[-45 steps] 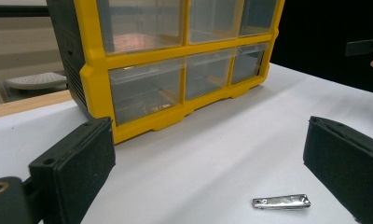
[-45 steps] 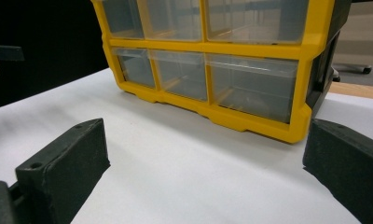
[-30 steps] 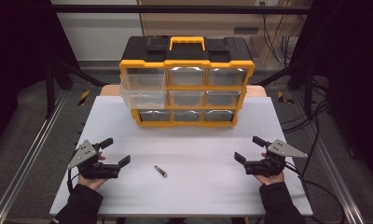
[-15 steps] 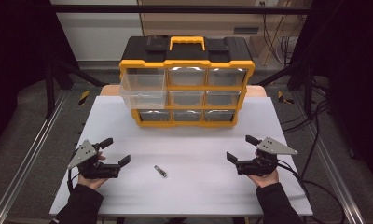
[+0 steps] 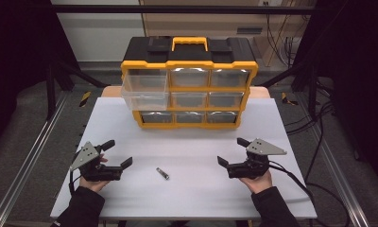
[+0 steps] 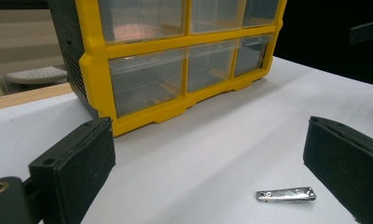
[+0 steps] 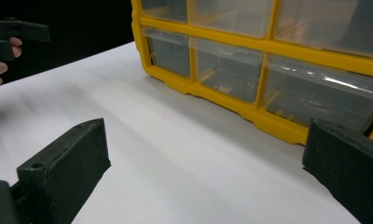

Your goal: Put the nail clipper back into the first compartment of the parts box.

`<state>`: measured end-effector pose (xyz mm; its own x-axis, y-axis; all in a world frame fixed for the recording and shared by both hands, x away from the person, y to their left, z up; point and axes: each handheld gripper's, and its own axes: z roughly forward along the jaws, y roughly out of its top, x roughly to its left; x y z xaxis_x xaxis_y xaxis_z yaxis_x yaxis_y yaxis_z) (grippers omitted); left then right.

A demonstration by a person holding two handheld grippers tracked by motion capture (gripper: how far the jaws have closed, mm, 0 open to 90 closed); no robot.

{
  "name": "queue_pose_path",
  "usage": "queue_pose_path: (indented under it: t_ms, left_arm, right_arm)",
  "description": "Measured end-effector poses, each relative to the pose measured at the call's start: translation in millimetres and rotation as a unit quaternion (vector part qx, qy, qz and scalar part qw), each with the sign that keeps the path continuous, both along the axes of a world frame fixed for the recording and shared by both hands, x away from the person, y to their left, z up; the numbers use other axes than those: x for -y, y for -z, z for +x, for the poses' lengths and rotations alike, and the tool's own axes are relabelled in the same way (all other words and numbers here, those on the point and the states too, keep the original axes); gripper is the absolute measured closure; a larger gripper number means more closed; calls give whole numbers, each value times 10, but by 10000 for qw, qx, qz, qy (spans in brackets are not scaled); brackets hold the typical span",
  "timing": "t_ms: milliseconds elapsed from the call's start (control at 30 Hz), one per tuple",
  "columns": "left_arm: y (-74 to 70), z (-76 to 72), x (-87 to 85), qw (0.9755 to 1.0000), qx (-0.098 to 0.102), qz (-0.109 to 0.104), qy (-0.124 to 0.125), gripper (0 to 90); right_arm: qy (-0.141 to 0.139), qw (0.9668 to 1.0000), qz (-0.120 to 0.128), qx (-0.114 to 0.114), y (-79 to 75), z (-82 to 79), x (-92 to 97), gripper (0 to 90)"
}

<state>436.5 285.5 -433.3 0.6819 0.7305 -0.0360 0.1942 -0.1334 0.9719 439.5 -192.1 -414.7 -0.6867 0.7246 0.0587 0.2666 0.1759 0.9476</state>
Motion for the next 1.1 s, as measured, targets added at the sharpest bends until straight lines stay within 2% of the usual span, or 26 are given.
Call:
queue_pose_path:
  t_ms: [233, 567, 800, 1100]
  left_arm:
    - [3, 4, 3, 10000, -9, 9, -1, 20]
    - [6, 4, 6, 10000, -9, 19, -25, 20]
    - [7, 5, 7, 10000, -10, 15, -20, 20]
    - [12, 9, 3, 10000, -23, 22, -31, 20]
  right_arm:
    - [-119, 9996, -230, -91, 35, 13, -177, 7]
    - [-277, 9989, -352, -141, 46, 12, -367, 7]
    - [-400, 9976, -470, -302, 79, 38, -553, 9]
    - [-511, 9961, -657, -288, 91, 46, -761, 12]
